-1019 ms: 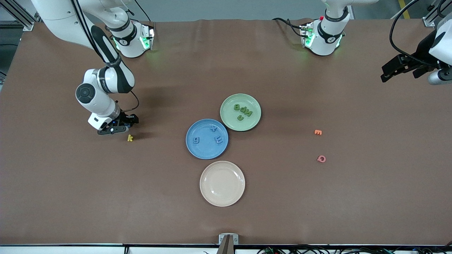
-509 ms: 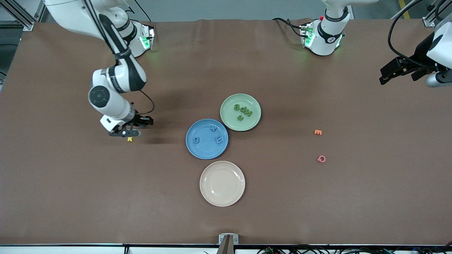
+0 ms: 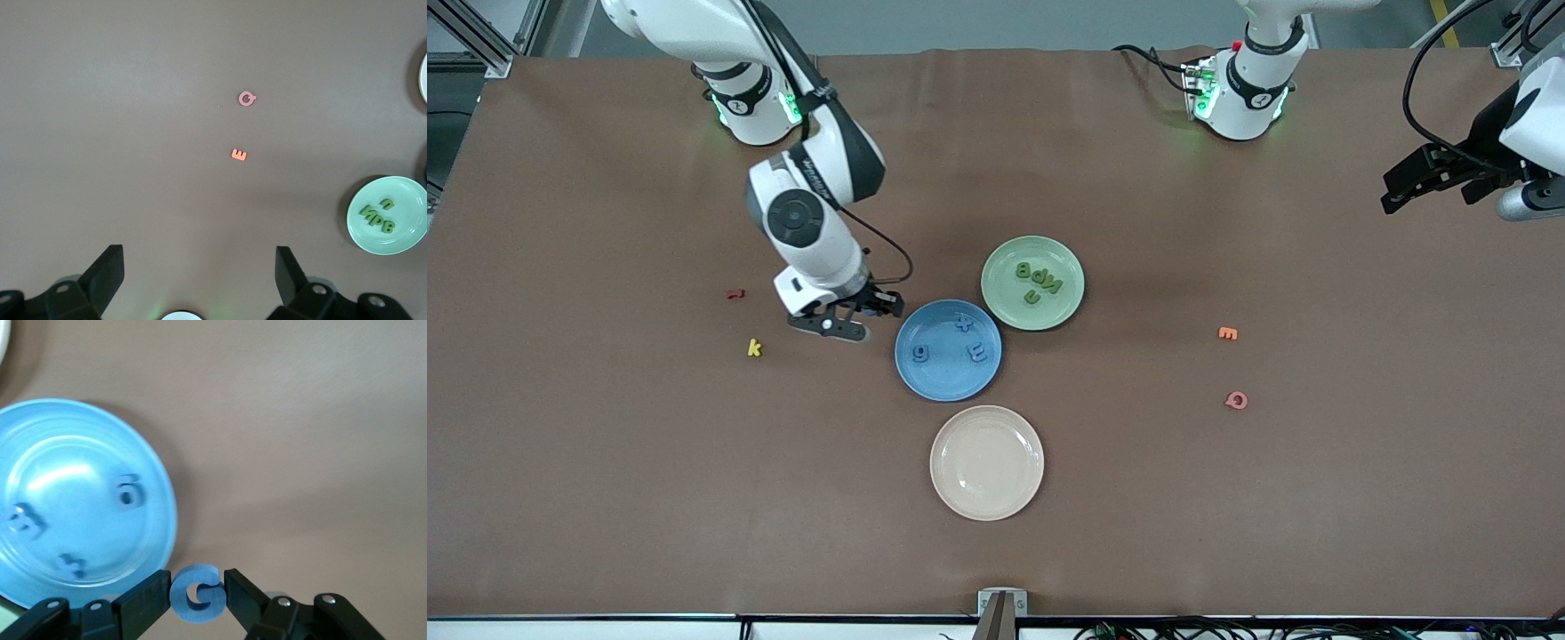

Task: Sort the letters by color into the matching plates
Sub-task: 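Lower the G onto the blue plate and open the right gripper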

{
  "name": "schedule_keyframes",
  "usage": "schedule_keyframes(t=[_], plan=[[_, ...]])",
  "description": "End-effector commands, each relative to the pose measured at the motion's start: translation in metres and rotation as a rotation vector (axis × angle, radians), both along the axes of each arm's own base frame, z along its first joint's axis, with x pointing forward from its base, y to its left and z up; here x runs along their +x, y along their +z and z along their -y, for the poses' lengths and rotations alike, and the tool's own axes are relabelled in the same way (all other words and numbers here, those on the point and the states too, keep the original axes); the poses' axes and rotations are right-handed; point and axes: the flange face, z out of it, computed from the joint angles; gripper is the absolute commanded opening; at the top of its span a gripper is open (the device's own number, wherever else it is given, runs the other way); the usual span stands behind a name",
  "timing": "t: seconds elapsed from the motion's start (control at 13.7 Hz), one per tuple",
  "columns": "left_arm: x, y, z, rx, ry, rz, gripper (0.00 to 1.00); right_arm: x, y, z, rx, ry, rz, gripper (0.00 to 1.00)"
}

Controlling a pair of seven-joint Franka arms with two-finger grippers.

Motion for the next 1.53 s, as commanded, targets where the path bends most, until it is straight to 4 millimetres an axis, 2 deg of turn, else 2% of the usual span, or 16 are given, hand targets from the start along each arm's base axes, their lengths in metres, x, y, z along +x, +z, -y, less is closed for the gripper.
schedule_keyframes(t=[0.0, 0.58, 0.73, 1.46], plan=[[-0.003, 0.004, -0.002, -0.002, -0.01, 0.012, 1.0, 0.016, -0.021, -0.033, -0.01, -0.076, -0.003, 0.01], [-0.003, 0.004, -0.001, -0.002, -0.013, 0.013, 1.0, 0.039, -0.045, -0.075, 0.004, -0.142, 0.02, 0.01], [-0.003, 0.004, 0.0, -0.002, -0.014, 0.013, 1.0, 0.042, -0.048, -0.079, 0.006, -0.154, 0.024, 0.01], [-0.002, 0.005, 0.0, -0.003, -0.014, 0.018, 1.0, 0.022, -0.061, -0.098, -0.012, -0.154, 0.003, 0.02]])
